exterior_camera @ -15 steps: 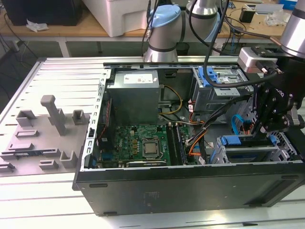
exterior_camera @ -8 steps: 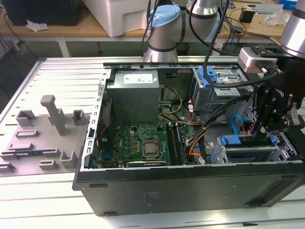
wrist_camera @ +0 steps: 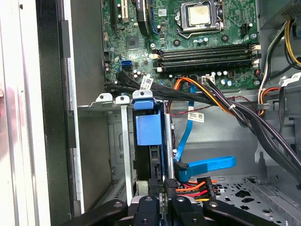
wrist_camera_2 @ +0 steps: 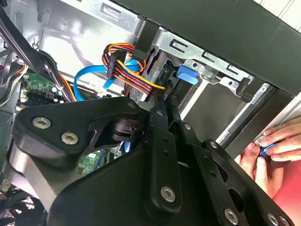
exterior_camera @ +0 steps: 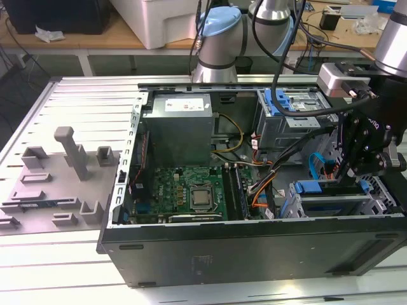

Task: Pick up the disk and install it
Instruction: 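Insert the first disk wire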

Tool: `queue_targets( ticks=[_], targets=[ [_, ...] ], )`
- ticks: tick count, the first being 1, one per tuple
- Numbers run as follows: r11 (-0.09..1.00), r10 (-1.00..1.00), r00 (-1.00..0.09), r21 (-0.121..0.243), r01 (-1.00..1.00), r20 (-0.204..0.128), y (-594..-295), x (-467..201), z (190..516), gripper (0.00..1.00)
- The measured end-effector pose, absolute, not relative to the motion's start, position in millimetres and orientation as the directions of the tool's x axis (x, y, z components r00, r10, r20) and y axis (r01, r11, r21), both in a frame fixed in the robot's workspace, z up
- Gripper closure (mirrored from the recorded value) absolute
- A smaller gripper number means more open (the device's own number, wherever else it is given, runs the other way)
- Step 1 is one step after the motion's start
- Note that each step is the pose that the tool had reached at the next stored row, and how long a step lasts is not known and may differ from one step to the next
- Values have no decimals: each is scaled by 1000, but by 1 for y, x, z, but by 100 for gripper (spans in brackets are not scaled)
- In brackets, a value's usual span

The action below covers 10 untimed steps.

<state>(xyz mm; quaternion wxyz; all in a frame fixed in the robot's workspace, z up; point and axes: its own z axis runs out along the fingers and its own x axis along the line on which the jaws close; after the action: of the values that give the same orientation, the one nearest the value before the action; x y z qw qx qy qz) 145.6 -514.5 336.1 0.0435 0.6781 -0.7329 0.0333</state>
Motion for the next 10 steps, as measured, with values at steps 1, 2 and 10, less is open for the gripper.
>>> queue_targets(
  ticks=[1,2,10],
  targets=[
    [78,-991,-76,10,-997,109,-514,146,336,83],
    [78,-991,-76,10,-997,108,-514,146,336,82],
    [78,-991,-76,10,-997,109,-515,146,344,64]
  ],
)
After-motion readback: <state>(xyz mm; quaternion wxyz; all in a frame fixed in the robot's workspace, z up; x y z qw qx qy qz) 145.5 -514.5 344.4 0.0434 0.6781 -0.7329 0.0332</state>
